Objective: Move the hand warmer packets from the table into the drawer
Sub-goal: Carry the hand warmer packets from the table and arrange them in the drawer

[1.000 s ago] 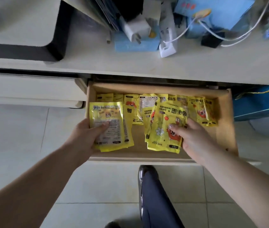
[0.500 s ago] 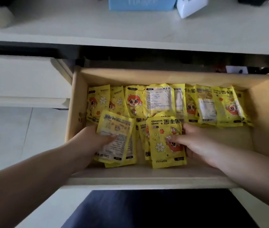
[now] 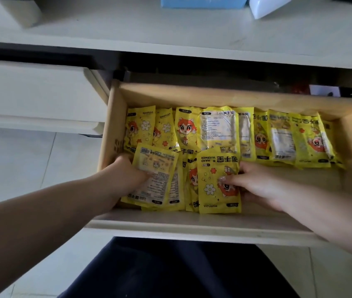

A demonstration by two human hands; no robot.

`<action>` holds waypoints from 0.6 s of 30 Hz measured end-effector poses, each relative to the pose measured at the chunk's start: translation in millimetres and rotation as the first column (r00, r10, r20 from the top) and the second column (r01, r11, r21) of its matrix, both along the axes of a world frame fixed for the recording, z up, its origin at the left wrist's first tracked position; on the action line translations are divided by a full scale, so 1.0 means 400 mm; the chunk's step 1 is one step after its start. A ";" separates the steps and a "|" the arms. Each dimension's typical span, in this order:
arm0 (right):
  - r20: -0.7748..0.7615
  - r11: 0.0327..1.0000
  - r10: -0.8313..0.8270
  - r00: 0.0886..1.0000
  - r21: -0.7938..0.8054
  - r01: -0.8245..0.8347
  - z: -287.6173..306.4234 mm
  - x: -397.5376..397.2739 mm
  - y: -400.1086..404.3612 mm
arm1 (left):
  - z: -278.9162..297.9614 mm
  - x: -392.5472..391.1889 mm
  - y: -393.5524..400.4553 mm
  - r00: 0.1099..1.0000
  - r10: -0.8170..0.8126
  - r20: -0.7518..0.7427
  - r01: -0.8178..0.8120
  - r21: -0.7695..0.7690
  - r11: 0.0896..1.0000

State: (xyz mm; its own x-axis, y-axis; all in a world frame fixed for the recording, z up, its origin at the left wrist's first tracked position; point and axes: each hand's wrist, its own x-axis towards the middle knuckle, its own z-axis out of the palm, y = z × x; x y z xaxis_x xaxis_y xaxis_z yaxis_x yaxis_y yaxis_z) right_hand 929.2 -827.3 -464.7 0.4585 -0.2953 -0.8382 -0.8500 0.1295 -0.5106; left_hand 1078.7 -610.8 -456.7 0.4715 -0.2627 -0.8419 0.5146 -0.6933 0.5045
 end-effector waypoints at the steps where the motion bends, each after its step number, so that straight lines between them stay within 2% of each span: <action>1: -0.009 1.000 0.001 1.000 0.004 -0.001 -0.002 0.001 0.000 | 0.008 0.000 -0.003 0.999 0.030 -0.024 -0.030 -0.020 0.999; 3: -0.012 1.000 0.012 1.000 0.005 -0.012 -0.004 0.003 -0.004 | 0.018 -0.001 -0.003 0.993 -0.076 0.090 0.077 -0.009 0.997; 4: -0.009 1.000 0.021 1.000 0.001 -0.021 -0.004 0.003 -0.006 | 0.026 -0.004 -0.003 0.953 -0.226 0.200 0.221 0.045 0.974; 5: -0.007 1.000 0.029 1.000 -0.006 -0.029 -0.004 0.003 -0.008 | 0.041 -0.010 -0.005 0.846 -0.426 0.321 0.408 0.125 0.905; 6: -0.004 0.999 0.033 0.999 -0.010 -0.033 -0.005 0.002 -0.009 | 0.056 -0.016 -0.008 0.633 -0.632 0.448 0.601 0.230 0.766; 7: 0.000 0.999 0.031 1.000 -0.009 -0.031 -0.007 0.000 -0.010 | 0.072 -0.019 -0.014 0.335 -0.751 0.569 0.729 0.348 0.589; 8: 0.008 1.000 0.023 1.000 0.002 -0.023 -0.007 -0.001 -0.009 | 0.076 -0.015 -0.018 -0.013 -0.755 0.655 0.788 0.472 0.396; 9: 0.017 1.000 0.012 1.000 0.019 -0.012 -0.008 -0.002 -0.007 | 0.070 -0.010 -0.021 -0.289 -0.711 0.641 0.792 0.577 0.198; 10: 0.024 0.999 0.001 1.000 0.033 -0.002 -0.009 -0.003 -0.006 | 0.049 -0.005 -0.022 -0.441 -0.668 0.599 0.778 0.627 0.049; 11: 0.025 0.999 -0.006 1.000 0.040 0.005 -0.011 -0.004 -0.005 | 0.031 0.001 -0.018 -0.522 -0.640 0.564 0.759 0.649 -0.048; 13: 0.028 1.000 -0.001 1.000 0.029 0.000 -0.011 -0.007 -0.009 | 0.007 0.007 -0.013 -0.583 -0.660 0.474 0.730 0.662 -0.169; 14: 0.024 1.000 0.010 1.000 0.015 -0.011 -0.010 -0.010 -0.014 | -0.001 0.011 -0.008 -0.584 -0.673 0.453 0.728 0.660 -0.187; 17: 0.022 0.999 0.039 0.999 -0.002 -0.039 -0.008 -0.022 -0.030 | -0.014 0.026 0.029 -0.575 -0.692 0.437 0.717 0.676 -0.169; 18: 0.020 0.999 0.046 0.999 -0.003 -0.046 -0.006 -0.025 -0.032 | -0.005 0.028 0.035 -0.602 -0.687 0.407 0.691 0.696 -0.193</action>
